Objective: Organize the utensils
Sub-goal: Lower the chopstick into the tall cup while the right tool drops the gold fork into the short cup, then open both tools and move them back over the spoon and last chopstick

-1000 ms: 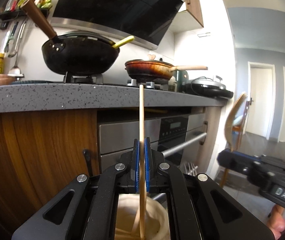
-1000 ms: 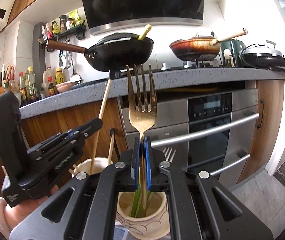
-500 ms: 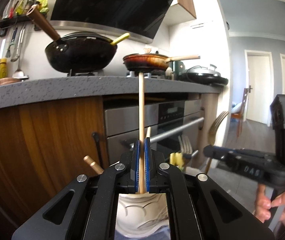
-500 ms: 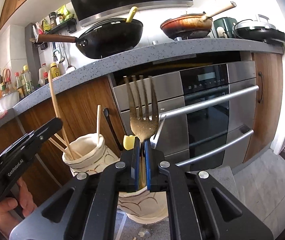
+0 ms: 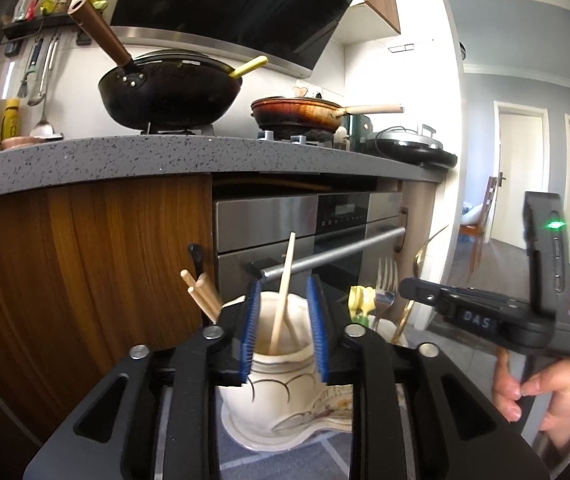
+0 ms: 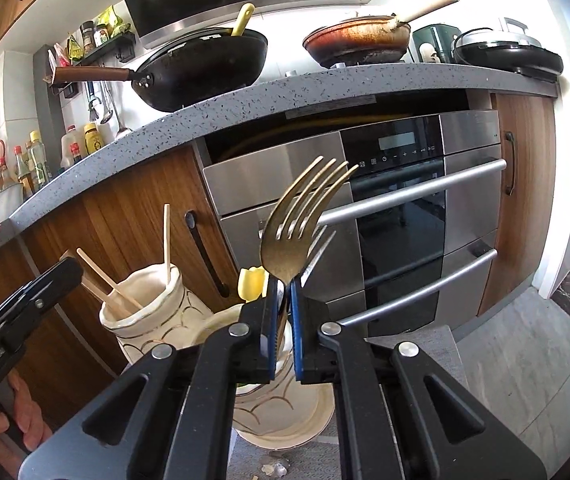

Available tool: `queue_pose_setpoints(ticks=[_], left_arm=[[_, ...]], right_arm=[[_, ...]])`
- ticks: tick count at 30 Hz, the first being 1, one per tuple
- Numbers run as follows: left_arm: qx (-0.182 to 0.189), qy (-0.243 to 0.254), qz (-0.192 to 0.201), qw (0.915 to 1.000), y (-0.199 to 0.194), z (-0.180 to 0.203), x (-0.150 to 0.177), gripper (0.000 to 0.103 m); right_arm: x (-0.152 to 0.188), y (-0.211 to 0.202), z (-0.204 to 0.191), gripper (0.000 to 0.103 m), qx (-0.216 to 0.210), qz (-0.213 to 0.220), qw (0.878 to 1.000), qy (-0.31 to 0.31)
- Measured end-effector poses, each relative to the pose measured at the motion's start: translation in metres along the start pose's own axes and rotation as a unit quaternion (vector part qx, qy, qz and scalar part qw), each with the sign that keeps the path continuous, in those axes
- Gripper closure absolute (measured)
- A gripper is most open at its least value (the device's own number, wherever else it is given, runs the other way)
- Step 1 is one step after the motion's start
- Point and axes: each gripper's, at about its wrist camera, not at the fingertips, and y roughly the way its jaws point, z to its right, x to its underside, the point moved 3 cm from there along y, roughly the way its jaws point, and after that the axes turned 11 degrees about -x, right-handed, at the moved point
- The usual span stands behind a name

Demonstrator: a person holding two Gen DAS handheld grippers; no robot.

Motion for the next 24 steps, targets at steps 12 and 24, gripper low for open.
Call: queue_pose_setpoints(ticks=[12,24], left_arm=[[-0.017,0.010,-0.011,0.9997,-0.006,-0.002,0.003,0.045],[-0.058,-0.012,-0.024,0.9980,-0.029,-0.020,0.005,0.010]], right_arm=[[-0.001,-0.017,-0.012,0.069,-0.004,0.001,1.000,-0.027],[0.020,-0.063,-0.025,0.011,0.020,-0.009,0.997,-0.073]])
